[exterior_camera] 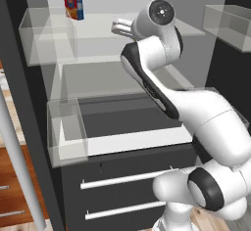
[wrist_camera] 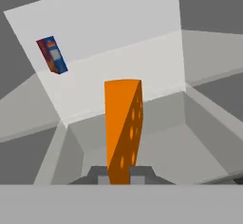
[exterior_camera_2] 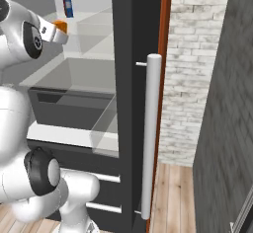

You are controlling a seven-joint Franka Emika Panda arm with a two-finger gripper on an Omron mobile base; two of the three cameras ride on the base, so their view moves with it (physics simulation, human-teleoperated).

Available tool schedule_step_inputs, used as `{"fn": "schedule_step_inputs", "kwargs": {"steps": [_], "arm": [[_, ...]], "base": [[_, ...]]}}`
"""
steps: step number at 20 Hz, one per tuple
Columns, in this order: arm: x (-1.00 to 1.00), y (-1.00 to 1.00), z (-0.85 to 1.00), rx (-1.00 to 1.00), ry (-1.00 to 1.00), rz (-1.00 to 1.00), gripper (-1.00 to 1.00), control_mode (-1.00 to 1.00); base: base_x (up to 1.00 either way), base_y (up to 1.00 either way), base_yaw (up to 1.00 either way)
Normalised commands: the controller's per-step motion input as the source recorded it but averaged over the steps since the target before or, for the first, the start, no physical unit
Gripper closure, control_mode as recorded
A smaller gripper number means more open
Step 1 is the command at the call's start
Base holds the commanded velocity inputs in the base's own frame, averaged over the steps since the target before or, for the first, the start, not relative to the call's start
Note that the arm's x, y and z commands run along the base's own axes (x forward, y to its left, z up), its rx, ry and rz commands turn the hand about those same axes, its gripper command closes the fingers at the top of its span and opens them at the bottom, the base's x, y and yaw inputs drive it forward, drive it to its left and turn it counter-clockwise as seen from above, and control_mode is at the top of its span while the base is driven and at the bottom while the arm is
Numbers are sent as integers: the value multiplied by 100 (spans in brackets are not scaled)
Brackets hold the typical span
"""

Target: Pick the cheese from the fridge and the cheese grater from the cabinet and place them next to the salad bowl.

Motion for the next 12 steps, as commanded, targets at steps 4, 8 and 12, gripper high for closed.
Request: {"fn": "schedule_step_inputs", "kwargs": {"steps": [4, 8, 12], "arm": [[-100, -14, 3, 4, 7, 0, 100, -100], [-94, -6, 0, 0, 14, 0, 100, -100], [-88, -6, -22, 0, 6, 5, 100, -100]], "base": [[0, 0, 0], [0, 0, 0], [0, 0, 0]]}}
